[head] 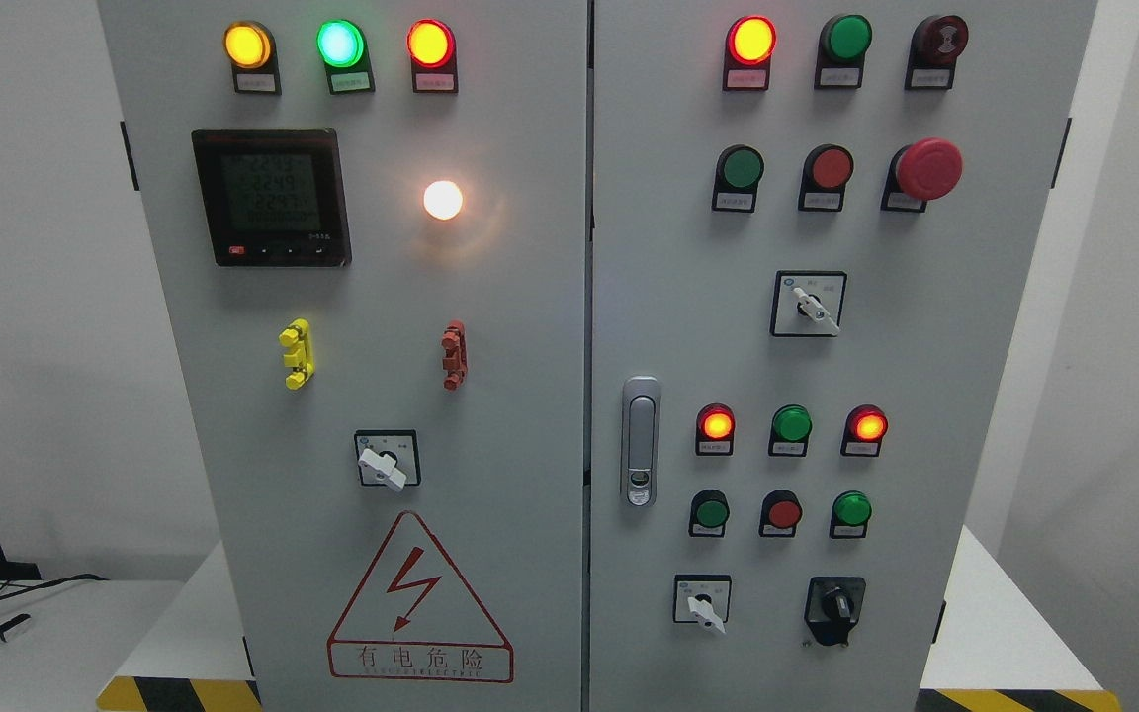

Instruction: Trip black knob to open circuit

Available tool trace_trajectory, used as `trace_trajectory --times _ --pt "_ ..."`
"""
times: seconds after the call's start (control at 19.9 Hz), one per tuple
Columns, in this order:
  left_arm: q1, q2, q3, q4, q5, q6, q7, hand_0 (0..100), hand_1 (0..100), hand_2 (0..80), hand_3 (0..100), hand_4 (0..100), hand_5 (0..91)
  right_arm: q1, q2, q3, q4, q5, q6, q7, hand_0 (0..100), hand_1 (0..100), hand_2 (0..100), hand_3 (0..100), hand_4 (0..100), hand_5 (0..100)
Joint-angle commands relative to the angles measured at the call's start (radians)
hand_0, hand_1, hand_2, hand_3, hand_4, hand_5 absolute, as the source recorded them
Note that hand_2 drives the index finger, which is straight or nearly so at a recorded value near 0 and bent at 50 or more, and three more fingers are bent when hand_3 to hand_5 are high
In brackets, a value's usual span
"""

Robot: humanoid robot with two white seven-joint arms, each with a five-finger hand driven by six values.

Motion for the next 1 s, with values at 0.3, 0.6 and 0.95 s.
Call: trace_trajectory --times 0.3,0.6,0.95 --pt "0.000 0.000 0.000 0.000 -0.031 0.000 -0.001 12 39 0.0 0 0 0.0 0.000 0.000 -0.001 -0.007 0.011 0.000 0.000 6 20 7 20 9 13" --pt "0.000 0.000 0.000 0.000 -0.031 0.000 -0.001 12 39 0.0 0 0 0.0 0.099 0.006 0.001 -0.229 0.011 0.003 0.013 7 20 8 22 11 14" --pt "0.000 0.000 0.000 0.000 -0.031 0.000 -0.001 12 39 0.0 0 0 0.0 0.346 -0.006 -0.015 -0.820 -0.008 -0.012 0.109 7 22 13 33 24 23"
